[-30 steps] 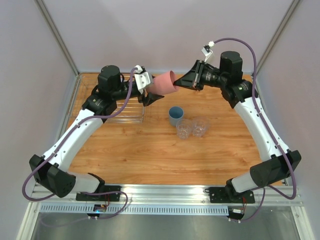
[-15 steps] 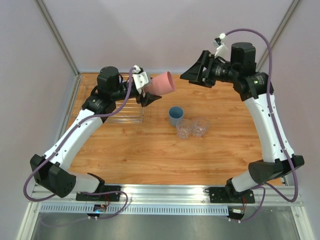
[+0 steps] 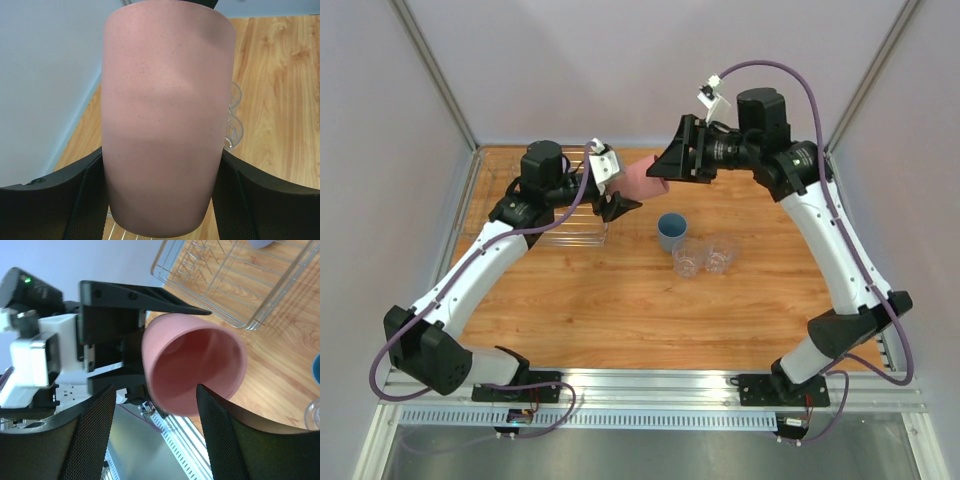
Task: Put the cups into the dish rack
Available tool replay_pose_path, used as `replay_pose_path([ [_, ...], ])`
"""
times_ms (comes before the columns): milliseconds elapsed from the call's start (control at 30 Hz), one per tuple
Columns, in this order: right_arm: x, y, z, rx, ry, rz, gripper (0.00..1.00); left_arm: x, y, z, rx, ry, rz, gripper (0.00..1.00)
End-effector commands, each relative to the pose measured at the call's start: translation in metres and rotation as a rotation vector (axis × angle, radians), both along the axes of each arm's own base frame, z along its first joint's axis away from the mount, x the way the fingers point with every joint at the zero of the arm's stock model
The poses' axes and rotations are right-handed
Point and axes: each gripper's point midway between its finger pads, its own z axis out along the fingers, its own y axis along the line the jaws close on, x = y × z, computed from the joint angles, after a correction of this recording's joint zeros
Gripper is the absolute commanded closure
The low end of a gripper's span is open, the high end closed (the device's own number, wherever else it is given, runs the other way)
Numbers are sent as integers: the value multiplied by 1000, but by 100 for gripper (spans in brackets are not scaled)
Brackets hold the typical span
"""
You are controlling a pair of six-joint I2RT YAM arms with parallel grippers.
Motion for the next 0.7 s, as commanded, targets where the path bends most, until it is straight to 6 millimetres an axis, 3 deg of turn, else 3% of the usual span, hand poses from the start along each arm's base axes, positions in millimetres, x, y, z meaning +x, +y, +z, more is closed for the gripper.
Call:
replay_pose_path([
  [0, 9, 1, 1, -21, -36, -12, 32, -10, -2, 27, -41, -63, -44, 61],
  [167, 18, 14, -3, -22, -30, -8, 36, -13, -2, 25, -43, -45, -53, 61],
  [233, 19, 18, -4, -16, -29, -1, 50, -13, -2, 23, -42, -41, -56, 61],
  [267, 20, 22, -5, -11, -24, 2, 66, -14, -2, 24, -43, -42, -56, 61],
  [367, 21, 27, -5, 4, -10, -2, 84, -15, -2, 25, -45, -38, -54, 60],
  [400, 22, 27, -6, 4, -5, -4, 100, -14, -2, 24, -43, -33, -52, 60],
  [433, 22, 27, -8, 5, 2, -9, 100, -13, -1, 23, -44, -26, -43, 58],
  [500, 21, 25, -3, 25, -3, -18, 100, -12, 1, 26, -49, -23, -25, 50],
  [533, 24, 23, -11, 28, 21, -28, 100, -10, 4, 25, -55, -7, -7, 25],
  [567, 27, 23, -5, 68, 14, -40, 99, -12, 6, 35, -77, -23, -1, 18],
  [633, 28, 8, 10, 149, 11, -59, 100, -8, 19, 43, -137, 30, 35, 9],
  [667, 36, 7, 6, 198, -3, -56, 99, -12, 27, 55, -182, 36, 42, 8],
])
